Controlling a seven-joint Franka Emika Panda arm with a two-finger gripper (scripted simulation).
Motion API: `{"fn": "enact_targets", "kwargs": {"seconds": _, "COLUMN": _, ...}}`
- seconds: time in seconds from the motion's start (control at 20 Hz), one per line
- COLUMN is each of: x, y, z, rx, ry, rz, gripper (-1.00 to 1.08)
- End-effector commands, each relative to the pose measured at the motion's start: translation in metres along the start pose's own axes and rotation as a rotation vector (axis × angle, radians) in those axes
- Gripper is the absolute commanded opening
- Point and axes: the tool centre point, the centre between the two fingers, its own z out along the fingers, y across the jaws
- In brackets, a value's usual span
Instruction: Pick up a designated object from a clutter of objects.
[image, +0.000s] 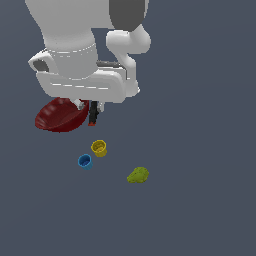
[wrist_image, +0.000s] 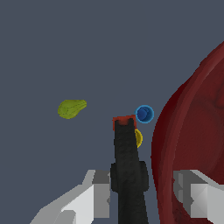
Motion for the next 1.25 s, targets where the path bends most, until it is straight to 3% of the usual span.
{"fn": "enact_targets", "kwargs": {"seconds": 0.0, "x": 0.008, "y": 0.01, "z": -0.018, "rx": -0.001, "ry": 0.002, "rz": -0.001, "gripper": -1.0}}
{"fn": "enact_targets", "kwargs": {"seconds": 0.55, "x": 0.036, "y": 0.041, "z": -0.069, "rx": -0.002, "ry": 0.002, "rz": -0.001, "gripper": -1.0}}
{"fn": "enact_targets", "kwargs": {"seconds": 1.2, "x": 0.046, "y": 0.051, "z": -0.086, "rx": -0.002, "ry": 0.002, "rz": -0.001, "gripper": -1.0}}
